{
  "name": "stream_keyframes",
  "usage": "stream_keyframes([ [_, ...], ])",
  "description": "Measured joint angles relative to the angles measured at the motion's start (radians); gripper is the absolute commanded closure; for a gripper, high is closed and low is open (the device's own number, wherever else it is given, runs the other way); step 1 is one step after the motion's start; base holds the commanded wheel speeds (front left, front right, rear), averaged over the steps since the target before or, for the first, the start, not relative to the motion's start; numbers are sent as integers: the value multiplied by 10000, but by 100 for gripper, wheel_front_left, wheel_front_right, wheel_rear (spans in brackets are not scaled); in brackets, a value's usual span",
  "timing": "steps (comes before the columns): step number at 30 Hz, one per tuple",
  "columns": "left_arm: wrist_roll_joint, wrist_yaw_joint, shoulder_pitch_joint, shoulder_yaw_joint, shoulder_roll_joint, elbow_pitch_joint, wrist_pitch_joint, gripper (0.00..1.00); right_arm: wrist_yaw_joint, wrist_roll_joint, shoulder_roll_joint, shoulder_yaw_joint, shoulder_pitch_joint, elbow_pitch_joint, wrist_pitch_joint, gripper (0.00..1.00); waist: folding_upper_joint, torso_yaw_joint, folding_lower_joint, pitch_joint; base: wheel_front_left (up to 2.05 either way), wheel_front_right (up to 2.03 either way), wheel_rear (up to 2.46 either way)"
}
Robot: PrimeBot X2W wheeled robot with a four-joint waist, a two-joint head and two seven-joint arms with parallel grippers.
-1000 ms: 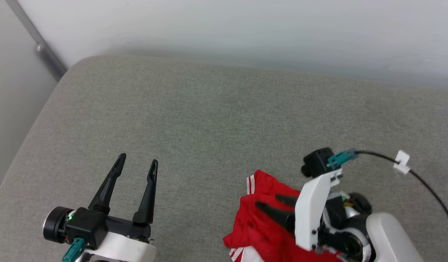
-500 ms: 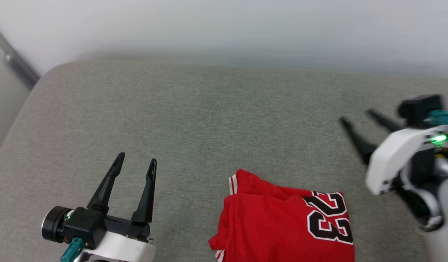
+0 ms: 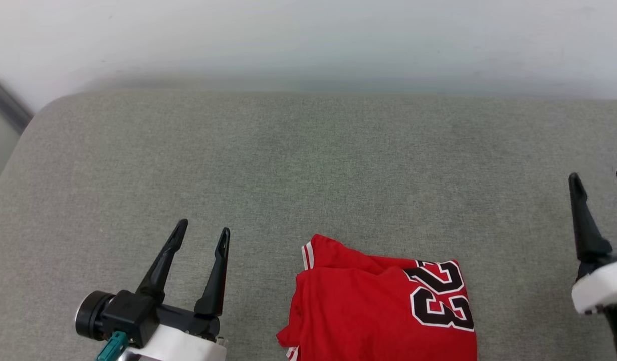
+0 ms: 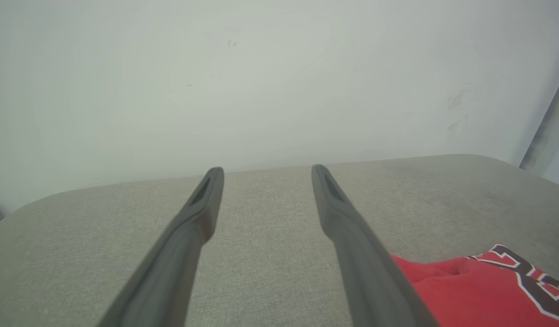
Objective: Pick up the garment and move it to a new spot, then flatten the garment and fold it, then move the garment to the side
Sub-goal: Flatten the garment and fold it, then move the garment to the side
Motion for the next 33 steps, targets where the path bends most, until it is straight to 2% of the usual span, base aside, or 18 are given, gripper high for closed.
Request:
stream_keyframes([
  [5,-88,0,204,-21,-40,-19,0,0,0,-161,619,-113,908,-422,-951,0,0,-62,0,-134,0,0,0],
  [10,-299,0,292,-84,-150,-42,0,0,0,-240,1287,-230,1423,-276,-1624,0,0,-100,0,-242,0,0,0],
  [14,-330,0,372,-102,-199,-27,0,0,0,-324,1488,-67,1553,-84,-1969,0,0,-115,0,-311,0,0,0],
  [21,-345,0,367,-111,-167,-35,0,0,0,-288,1570,36,1659,-44,-1942,0,0,-107,0,-260,0,0,0],
  [24,-345,0,318,-113,-169,-44,0,0,0,-290,1444,48,1661,-174,-1597,0,0,-64,0,-175,0,0,0],
  [27,-347,0,251,-128,-184,-113,0,0,0,-146,957,389,1690,-253,-531,0,0,-33,0,-71,0,0,0],
  [33,-345,0,112,-90,-219,-245,0,0,0,1183,-144,1114,1709,-872,2861,0,0,41,0,198,0,0,0],
])
